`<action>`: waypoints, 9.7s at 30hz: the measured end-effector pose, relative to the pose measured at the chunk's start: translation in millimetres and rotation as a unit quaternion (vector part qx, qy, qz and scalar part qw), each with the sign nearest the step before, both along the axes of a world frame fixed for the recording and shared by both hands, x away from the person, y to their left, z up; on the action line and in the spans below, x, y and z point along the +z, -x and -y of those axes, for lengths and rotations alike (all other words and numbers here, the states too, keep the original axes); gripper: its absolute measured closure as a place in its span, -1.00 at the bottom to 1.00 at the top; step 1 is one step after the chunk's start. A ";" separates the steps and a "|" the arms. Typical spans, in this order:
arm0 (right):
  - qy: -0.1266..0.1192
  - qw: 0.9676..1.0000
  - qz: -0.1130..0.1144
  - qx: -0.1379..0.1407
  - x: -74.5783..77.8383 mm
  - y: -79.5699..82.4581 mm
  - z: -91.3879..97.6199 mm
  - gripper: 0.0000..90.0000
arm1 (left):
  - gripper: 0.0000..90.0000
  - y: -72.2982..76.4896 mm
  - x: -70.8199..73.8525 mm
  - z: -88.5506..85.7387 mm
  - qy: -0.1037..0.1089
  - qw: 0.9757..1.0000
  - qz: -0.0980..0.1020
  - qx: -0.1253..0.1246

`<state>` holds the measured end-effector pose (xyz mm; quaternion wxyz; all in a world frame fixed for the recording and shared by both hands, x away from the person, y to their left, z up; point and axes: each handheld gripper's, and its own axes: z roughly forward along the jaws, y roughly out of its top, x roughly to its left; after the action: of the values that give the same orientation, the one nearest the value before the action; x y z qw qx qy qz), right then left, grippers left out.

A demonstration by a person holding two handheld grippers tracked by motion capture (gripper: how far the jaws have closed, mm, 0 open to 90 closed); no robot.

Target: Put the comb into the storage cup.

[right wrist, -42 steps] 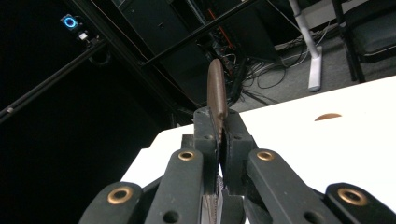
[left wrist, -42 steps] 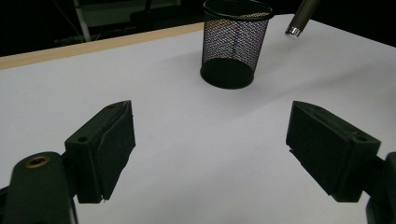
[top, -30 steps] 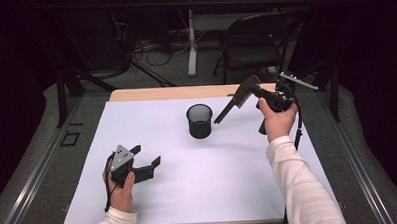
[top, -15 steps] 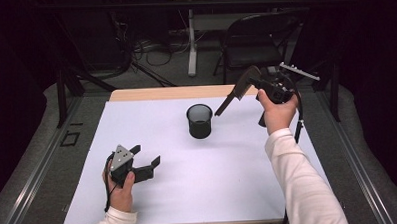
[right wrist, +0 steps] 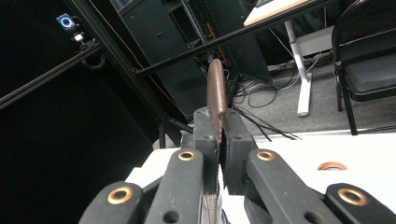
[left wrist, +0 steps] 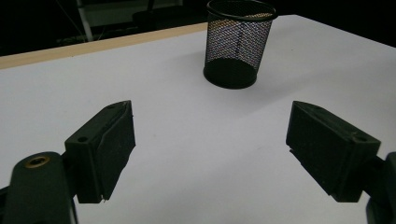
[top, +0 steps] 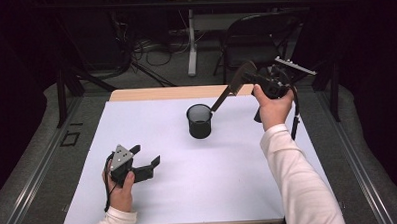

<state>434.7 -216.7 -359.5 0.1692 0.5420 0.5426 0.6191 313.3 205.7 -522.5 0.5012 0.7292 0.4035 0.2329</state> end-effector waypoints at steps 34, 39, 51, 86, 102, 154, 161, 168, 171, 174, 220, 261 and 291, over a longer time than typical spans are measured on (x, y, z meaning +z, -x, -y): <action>0.009 1.000 -0.022 0.011 -13.1 -22.1 -49.2 0.94 | -0.65 -0.5 0.5 -1.3 0.000 1.000 0.002 0.002; 0.015 1.000 -0.026 0.007 -16.5 -25.2 -52.5 0.94 | -0.65 -0.5 0.4 -1.1 0.000 1.000 0.002 0.002; 0.021 0.999 -0.039 0.006 -27.6 -31.4 -61.6 0.94 | -0.65 -0.9 0.1 -1.1 -0.002 1.000 0.000 0.001; 0.030 0.996 -0.085 0.003 -70.6 -46.0 -76.0 0.94 | -0.65 -2.5 -0.7 -2.5 -0.001 1.000 -0.003 0.004; 0.022 0.995 -0.100 0.004 -85.7 -48.2 -78.7 0.94 | -0.65 -2.4 -0.8 -3.3 -0.002 1.000 -0.003 0.006; -0.020 0.994 -0.111 0.006 -102.7 -49.2 -55.2 0.91 | -0.65 -3.1 -1.5 -2.1 -0.003 1.000 -0.003 0.004; -0.018 0.993 -0.113 0.007 -102.4 -48.7 -55.9 0.82 | -0.65 -3.0 -1.5 -2.1 -0.003 1.000 -0.004 0.004; -0.018 0.994 -0.108 0.010 -101.6 -47.8 -57.9 0.59 | -0.65 -3.1 -1.6 -2.2 -0.004 1.000 -0.004 0.004; -0.019 0.994 -0.109 0.014 -102.2 -48.1 -59.0 0.45 | -0.65 -3.1 -1.6 -2.3 -0.003 1.000 -0.005 0.006; -0.009 0.995 -0.102 0.012 -102.2 -47.7 -60.6 0.27 | -0.65 -3.4 -1.8 -2.6 -0.003 1.000 -0.006 0.006; 0.115 0.991 -0.062 0.041 -101.9 -20.3 -54.6 -0.26 | -0.65 -3.1 -1.6 -2.7 -0.003 1.000 -0.007 0.006; 0.207 0.968 -0.011 0.141 -97.8 73.5 -41.8 -0.67 | -0.65 -3.2 2.6 -8.7 0.006 1.000 -0.009 0.007; 0.244 0.954 0.003 0.172 -139.9 116.3 -36.7 -1.00 | -0.65 0.9 3.5 -15.0 0.009 1.000 -0.012 0.002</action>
<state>318.4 -180.0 -499.4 0.1887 0.3806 0.7619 0.4889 312.4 220.8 -519.0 0.5021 0.7268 0.4130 0.2213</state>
